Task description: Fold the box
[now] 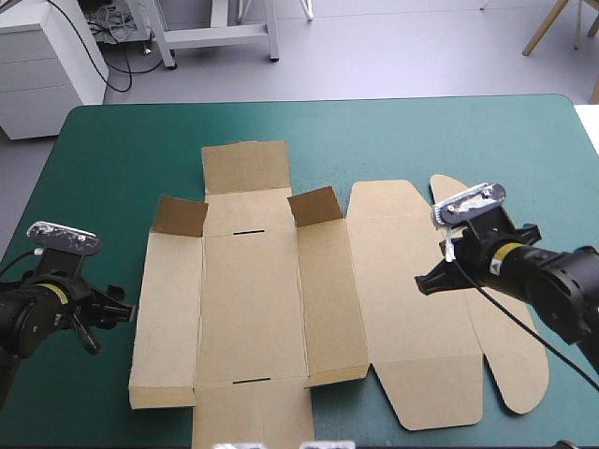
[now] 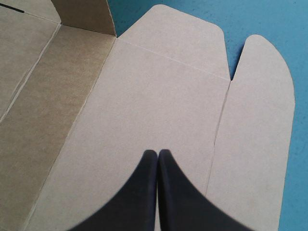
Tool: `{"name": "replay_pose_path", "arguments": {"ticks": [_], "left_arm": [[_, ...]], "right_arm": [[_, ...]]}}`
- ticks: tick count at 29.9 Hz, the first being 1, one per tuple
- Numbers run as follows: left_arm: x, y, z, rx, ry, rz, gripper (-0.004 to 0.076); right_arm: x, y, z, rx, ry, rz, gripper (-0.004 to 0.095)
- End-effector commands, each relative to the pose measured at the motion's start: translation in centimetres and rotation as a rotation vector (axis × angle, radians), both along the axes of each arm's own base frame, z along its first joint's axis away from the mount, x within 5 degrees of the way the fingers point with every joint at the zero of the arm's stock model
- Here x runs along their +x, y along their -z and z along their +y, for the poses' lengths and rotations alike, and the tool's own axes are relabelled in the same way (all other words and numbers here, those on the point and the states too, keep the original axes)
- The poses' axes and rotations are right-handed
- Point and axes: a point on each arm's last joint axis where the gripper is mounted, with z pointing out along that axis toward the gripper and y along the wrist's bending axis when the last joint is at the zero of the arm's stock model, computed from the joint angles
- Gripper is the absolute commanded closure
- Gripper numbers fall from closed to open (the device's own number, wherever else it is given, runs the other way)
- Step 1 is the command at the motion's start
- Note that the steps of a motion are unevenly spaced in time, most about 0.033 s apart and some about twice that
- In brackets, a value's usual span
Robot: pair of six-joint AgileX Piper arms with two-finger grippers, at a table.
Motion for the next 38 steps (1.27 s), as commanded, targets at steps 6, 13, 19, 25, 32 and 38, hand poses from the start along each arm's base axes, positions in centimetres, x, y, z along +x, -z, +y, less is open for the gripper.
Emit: {"name": "replay_pose_path", "arguments": {"ticks": [6,13,19,25,32,38], "left_arm": [[1.0,-0.8,1.5,0.027,-0.083,-0.036,0.0146],[2.8,0.5,3.3,-0.084,-0.172,0.013,0.0146],[4.9,2.9,5.0,-0.369,-0.193,0.104,0.0146],[6.6,5.8,6.0,-0.561,-0.189,0.276,0.0146],[7.0,8.7,4.3,-0.613,-0.084,0.412,0.0147],[6.8,10.2,3.7,-0.681,-0.134,0.379,0.0147]], "right_arm": [[-4.2,-1.4,-2.1,0.049,0.007,-0.137,0.0927],[-6.4,-0.8,-3.0,0.051,0.003,-0.134,0.0927],[-8.6,-1.8,-3.8,0.091,-0.014,-0.217,0.0927],[-10.1,-1.8,-4.4,0.086,-0.035,-0.267,0.0927],[-10.4,-1.5,-4.5,0.074,-0.047,-0.276,0.0927],[-10.4,-1.6,-4.5,0.077,-0.047,-0.283,0.0927]]}}
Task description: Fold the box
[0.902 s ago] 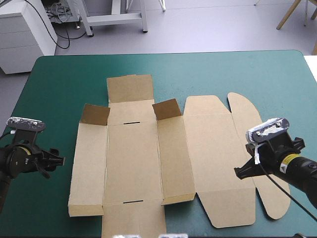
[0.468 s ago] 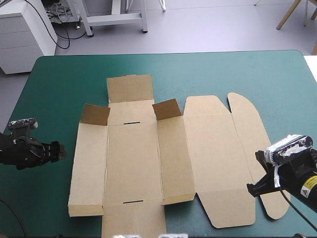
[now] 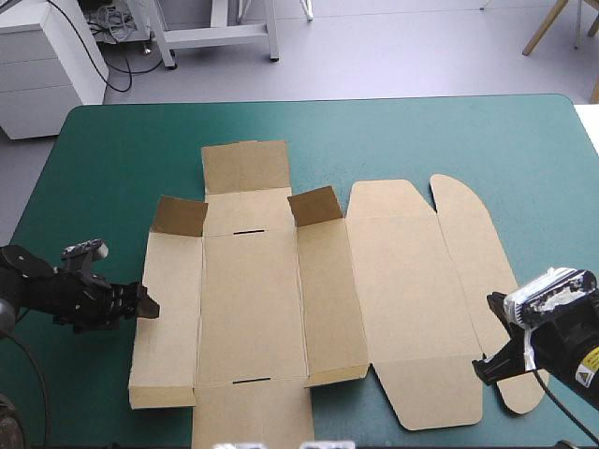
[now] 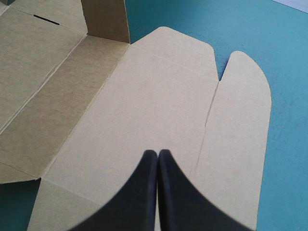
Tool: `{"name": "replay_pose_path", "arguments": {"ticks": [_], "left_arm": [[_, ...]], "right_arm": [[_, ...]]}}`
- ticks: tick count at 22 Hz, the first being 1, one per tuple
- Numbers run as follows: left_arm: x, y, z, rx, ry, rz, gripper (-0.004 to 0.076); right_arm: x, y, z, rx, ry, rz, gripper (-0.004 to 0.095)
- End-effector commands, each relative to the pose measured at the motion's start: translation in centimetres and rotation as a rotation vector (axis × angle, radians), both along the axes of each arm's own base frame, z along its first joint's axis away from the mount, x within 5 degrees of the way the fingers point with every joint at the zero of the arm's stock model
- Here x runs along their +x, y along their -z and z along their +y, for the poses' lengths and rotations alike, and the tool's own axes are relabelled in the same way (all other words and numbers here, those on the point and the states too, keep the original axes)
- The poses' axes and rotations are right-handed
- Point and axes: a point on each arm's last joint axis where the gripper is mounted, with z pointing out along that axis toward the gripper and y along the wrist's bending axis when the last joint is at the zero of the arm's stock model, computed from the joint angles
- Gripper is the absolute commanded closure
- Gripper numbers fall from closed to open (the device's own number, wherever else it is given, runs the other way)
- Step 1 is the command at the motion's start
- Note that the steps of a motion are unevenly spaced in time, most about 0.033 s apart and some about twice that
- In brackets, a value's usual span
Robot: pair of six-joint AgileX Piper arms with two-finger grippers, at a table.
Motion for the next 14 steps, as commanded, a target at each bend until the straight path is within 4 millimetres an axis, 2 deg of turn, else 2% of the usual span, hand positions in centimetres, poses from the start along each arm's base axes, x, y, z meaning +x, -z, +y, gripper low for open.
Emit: {"name": "replay_pose_path", "arguments": {"ticks": [1,4,6,11,14], "left_arm": [[0.2,-0.1,-0.8,-0.068,-0.055,-0.078,0.0147],[0.1,0.5,-1.5,-0.141,-0.071,-0.11,0.0147],[0.4,0.1,-2.4,-0.221,-0.051,-0.147,0.0147],[0.3,0.2,-5.3,-0.218,0.103,-0.124,0.0148],[0.3,0.1,-5.7,-0.237,0.084,-0.11,0.0147]], "right_arm": [[0.2,-1.3,0.0,0.031,0.002,-0.089,0.0927],[0.2,-1.4,0.0,0.031,0.002,-0.094,0.0927],[0.2,-1.4,0.0,0.031,0.002,-0.094,0.0927],[0.2,-1.3,0.0,0.028,0.002,-0.086,0.0927],[0.2,-1.3,0.0,0.027,0.002,-0.083,0.0927]]}}
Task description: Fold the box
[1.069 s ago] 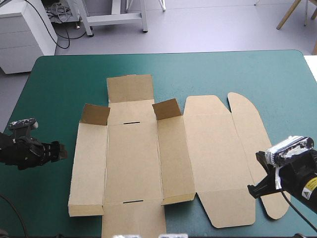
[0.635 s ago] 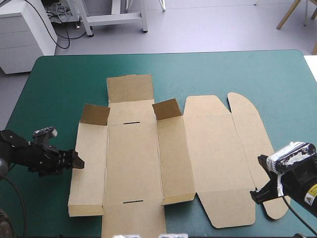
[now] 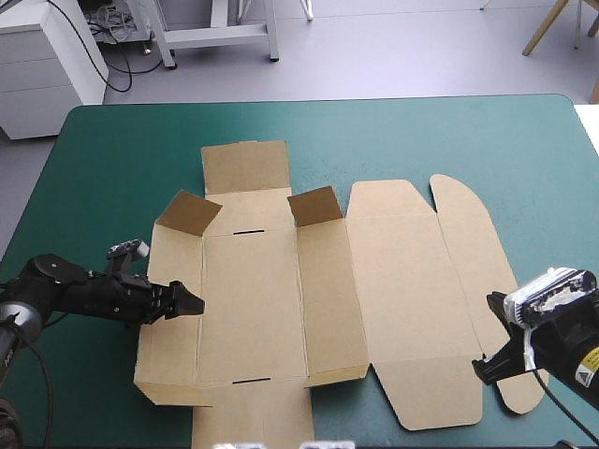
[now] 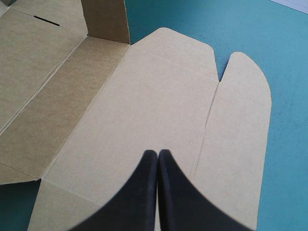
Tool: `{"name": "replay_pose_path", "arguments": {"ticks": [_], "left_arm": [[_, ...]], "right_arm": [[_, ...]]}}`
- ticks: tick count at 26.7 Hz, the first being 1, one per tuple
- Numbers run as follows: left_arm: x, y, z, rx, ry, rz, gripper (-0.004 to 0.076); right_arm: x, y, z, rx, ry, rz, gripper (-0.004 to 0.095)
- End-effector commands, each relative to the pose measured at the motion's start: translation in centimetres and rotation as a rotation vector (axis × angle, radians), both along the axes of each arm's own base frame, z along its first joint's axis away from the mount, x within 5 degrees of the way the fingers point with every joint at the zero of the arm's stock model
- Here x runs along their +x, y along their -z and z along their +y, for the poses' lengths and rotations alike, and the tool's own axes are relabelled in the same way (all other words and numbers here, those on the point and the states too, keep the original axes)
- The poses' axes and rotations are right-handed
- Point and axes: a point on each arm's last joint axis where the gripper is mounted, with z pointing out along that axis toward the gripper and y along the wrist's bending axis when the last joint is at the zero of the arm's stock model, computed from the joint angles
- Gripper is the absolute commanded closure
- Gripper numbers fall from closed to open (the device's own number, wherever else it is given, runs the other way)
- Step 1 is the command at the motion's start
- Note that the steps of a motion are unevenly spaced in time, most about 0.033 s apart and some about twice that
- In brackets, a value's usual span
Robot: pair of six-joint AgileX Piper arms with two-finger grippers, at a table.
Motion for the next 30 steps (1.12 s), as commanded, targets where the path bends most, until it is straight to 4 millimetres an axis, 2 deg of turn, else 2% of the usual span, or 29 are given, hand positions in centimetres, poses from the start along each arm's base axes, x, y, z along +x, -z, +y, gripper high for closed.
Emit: {"name": "replay_pose_path", "arguments": {"ticks": [1,4,9,13,15,25,27,30], "left_arm": [[0.2,-1.2,-0.6,-0.058,-0.025,-0.022,0.0148],[0.2,-1.2,-0.6,-0.062,-0.042,-0.011,0.0199],[0.2,-1.2,-0.6,-0.063,-0.047,-0.014,0.0353],[0.2,-1.2,-0.6,-0.063,-0.047,-0.014,0.0553],[0.2,-1.1,-0.5,-0.05,-0.027,-0.023,0.0736],[0.5,-1.4,-0.2,0.002,-0.005,-0.051,0.0734],[1.1,-2.3,0.1,0.036,0.009,-0.089,0.0734],[2.6,-4.9,0.6,0.1,0.029,-0.191,0.0734]], "right_arm": [[0.1,-1.3,0.0,0.026,0.003,-0.079,0.0927],[0.1,-1.3,0.0,0.026,0.003,-0.079,0.0927],[0.1,-1.3,0.0,0.026,0.003,-0.079,0.0927],[0.1,-1.3,0.0,0.026,0.003,-0.079,0.0927],[0.1,-1.3,0.0,0.026,0.003,-0.079,0.0927],[0.1,-1.3,0.0,0.027,0.002,-0.079,0.0927],[0.1,-1.3,0.0,0.027,0.002,-0.079,0.0927],[0.1,-1.3,0.0,0.027,0.002,-0.079,0.0927]]}}
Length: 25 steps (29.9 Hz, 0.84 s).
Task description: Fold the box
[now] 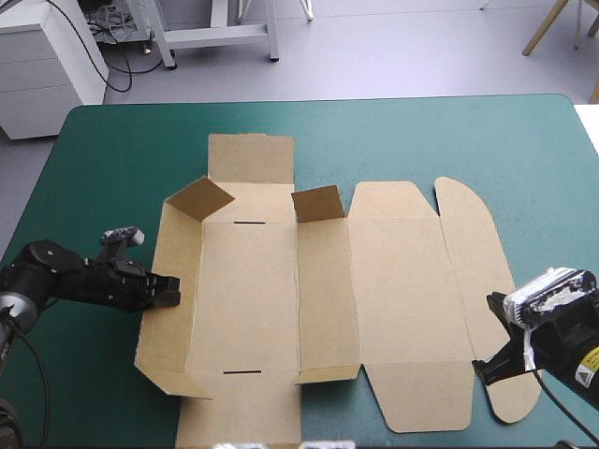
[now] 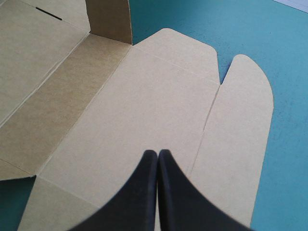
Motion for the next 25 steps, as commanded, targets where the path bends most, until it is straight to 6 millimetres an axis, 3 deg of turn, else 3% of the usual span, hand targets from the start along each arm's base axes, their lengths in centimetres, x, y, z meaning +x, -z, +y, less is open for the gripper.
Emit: {"name": "replay_pose_path", "arguments": {"ticks": [1,5,11,25], "left_arm": [[1.9,-4.2,0.1,0.051,0.024,-0.17,0.0734],[3.6,-7.3,-0.6,0.248,0.156,-0.282,0.0734],[6.3,-10.6,-4.2,0.605,0.361,-0.419,0.0734],[11.8,-12.3,-15.8,1.07,0.746,-0.697,0.0734]], "right_arm": [[0.1,-1.3,0.0,0.028,0.002,-0.081,0.0927],[0.1,-1.3,0.0,0.027,0.001,-0.082,0.0927],[0.1,-1.3,0.0,0.023,0.003,-0.081,0.0927],[0.1,-1.1,-0.1,0.011,0.006,-0.063,0.0927]]}}
